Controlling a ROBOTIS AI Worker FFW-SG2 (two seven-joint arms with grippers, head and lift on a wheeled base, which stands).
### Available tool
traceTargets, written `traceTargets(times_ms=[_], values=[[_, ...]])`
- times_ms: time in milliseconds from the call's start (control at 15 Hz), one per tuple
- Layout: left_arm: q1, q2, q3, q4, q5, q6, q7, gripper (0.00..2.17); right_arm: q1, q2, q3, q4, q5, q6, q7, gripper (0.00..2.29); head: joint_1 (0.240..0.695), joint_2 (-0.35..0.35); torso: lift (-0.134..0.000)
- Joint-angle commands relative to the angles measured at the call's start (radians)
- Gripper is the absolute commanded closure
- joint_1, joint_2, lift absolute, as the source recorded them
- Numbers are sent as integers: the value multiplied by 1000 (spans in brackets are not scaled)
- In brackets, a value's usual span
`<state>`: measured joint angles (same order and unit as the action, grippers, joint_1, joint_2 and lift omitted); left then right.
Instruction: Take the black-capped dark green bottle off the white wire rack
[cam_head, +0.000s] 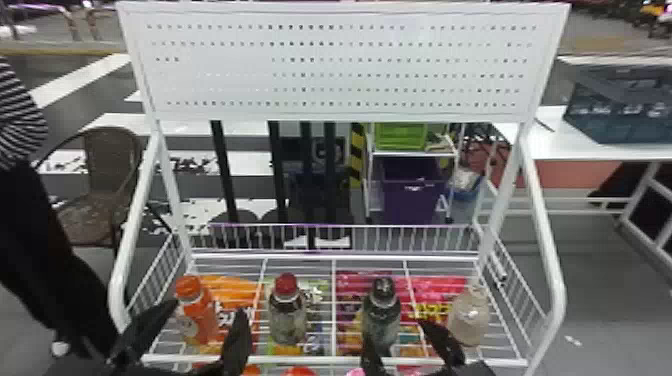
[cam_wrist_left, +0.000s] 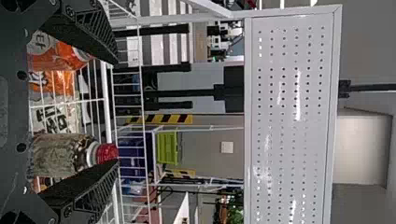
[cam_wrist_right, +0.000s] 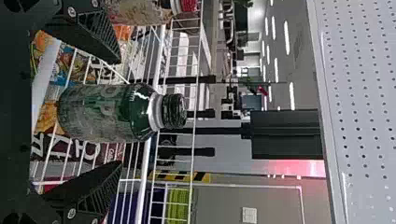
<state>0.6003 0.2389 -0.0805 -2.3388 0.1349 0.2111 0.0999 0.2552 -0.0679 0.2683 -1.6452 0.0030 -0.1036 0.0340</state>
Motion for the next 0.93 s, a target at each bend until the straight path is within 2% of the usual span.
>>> traceTargets(times_ms=[0,467,600,867], values=[[-8,2,1,16,2,3,-3,144,-56,13,11,70,2,-1,-5,130,499,0,0],[-34,0,-1,39,8,12,-5,144,-206,48,19,258,-8,-8,-5,130,499,0,0],[-34,2,1,39,6,15,-5,144,-223,54,19,274,-8,-4,-5,161,499,0,0],[-37,0,1,33,8,15,-5,144,-211,53,16,248,-21,35,-3,927,499,0,0]])
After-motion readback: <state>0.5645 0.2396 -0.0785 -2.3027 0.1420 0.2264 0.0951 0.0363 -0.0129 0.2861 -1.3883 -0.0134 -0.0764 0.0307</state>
